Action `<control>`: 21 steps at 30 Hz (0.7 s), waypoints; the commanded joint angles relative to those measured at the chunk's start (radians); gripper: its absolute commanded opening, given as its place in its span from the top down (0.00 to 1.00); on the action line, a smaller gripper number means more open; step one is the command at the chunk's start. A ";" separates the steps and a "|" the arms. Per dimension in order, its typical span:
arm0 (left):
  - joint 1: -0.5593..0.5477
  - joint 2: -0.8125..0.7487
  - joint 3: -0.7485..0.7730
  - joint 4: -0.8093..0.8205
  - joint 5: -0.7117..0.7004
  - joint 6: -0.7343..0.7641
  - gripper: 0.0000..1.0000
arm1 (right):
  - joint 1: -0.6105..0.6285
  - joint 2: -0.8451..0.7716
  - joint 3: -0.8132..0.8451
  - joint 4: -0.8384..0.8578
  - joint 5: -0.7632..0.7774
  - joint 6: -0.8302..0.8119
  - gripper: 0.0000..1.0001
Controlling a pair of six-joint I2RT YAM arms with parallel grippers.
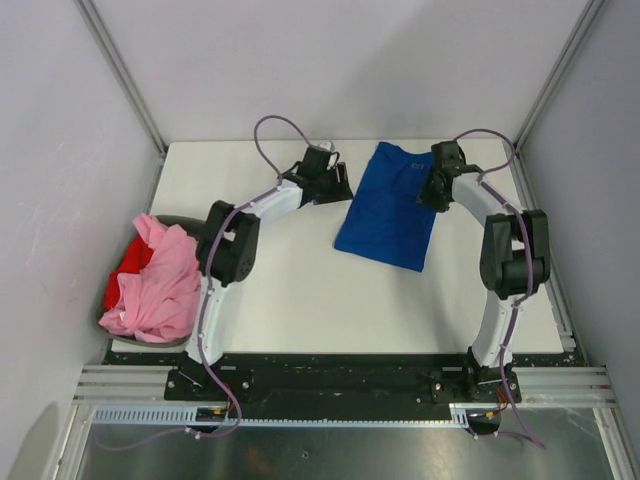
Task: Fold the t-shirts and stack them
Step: Fold the folded rectangular tshirt in 1/3 of the way
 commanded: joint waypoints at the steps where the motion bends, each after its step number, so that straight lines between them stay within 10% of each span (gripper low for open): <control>1: 0.002 -0.244 -0.165 0.031 -0.025 0.014 0.33 | 0.017 -0.180 -0.078 -0.021 0.003 0.025 0.61; 21: -0.032 -0.396 -0.539 0.030 0.167 -0.012 0.55 | 0.092 -0.522 -0.685 0.152 -0.115 0.196 0.61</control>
